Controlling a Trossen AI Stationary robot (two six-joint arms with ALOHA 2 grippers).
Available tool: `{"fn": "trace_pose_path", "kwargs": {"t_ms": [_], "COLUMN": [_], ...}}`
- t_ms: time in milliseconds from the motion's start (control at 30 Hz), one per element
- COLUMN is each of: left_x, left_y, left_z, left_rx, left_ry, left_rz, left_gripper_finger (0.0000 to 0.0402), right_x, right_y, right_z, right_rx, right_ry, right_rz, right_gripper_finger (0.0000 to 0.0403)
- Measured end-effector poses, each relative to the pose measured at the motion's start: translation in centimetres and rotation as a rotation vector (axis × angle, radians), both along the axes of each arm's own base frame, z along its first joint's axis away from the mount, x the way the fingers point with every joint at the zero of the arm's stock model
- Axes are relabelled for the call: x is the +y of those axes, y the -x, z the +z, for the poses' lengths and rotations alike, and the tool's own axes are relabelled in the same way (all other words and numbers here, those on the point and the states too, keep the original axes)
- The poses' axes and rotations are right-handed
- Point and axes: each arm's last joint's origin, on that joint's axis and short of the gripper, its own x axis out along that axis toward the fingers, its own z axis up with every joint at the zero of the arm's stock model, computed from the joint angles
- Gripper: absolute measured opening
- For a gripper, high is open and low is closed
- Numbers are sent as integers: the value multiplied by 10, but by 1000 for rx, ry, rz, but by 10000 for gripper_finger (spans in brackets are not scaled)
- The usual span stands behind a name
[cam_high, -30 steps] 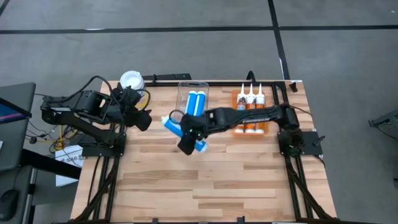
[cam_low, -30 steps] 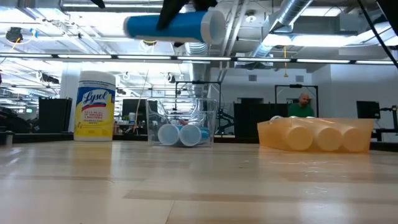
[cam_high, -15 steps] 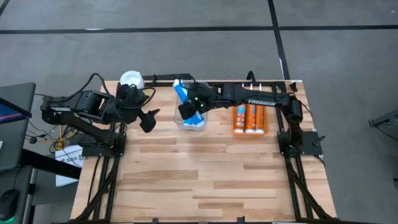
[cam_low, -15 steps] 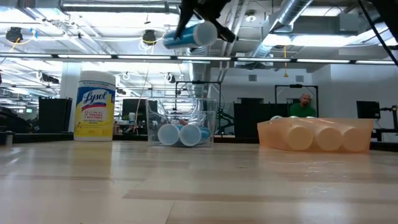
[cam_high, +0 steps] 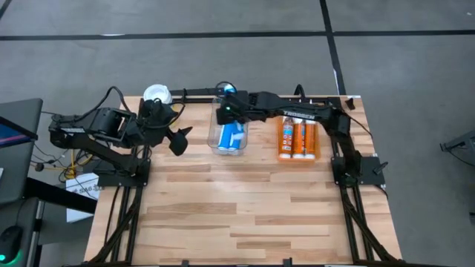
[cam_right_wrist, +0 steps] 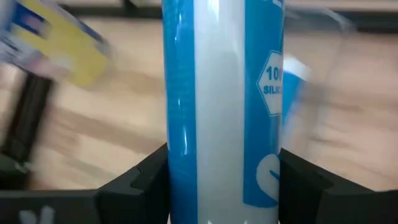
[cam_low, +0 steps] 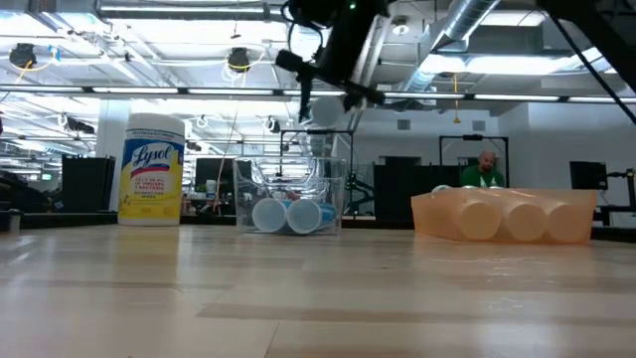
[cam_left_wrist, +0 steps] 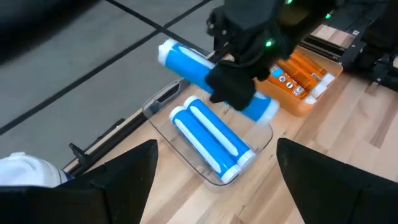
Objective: Pick & place silicon tubes, Sealant and Lysol wipes
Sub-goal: Put the blue sealant into the transparent bin
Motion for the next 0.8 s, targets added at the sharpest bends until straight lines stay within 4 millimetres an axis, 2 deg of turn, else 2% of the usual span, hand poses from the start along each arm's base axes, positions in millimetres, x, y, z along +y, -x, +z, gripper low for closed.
{"fn": "trace_pose_path", "kwargs": {"t_ms": [67, 167, 233, 633, 700, 800], "left_x": [0, -1, -2, -4, -4, -5], "left_y": [-1, -4, -5, -12, -13, -13], "left_z": [0, -2, -2, -7, -7, -8], "left_rx": [-1, -6, -1, 17, 18, 22], "left_ry": [5, 32, 41, 70, 72, 77], "left_rz": [1, -1, -10, -21, -23, -28], "left_gripper_finger": [321, 321, 321, 321, 321, 321], "right_x": [-2, -4, -7, -18, -19, -20], "right_y": [-10, -17, -24, -31, -27, -29], "right_z": [-8, -28, -36, -80, -90, -91], "right_rx": [-41, 15, -18, 88, 167, 155], "right_ry": [12, 1, -4, -67, -81, -69], "right_rz": [-11, -20, -31, -67, -76, -67], "right_gripper_finger": [199, 199, 199, 206, 208, 208]}}
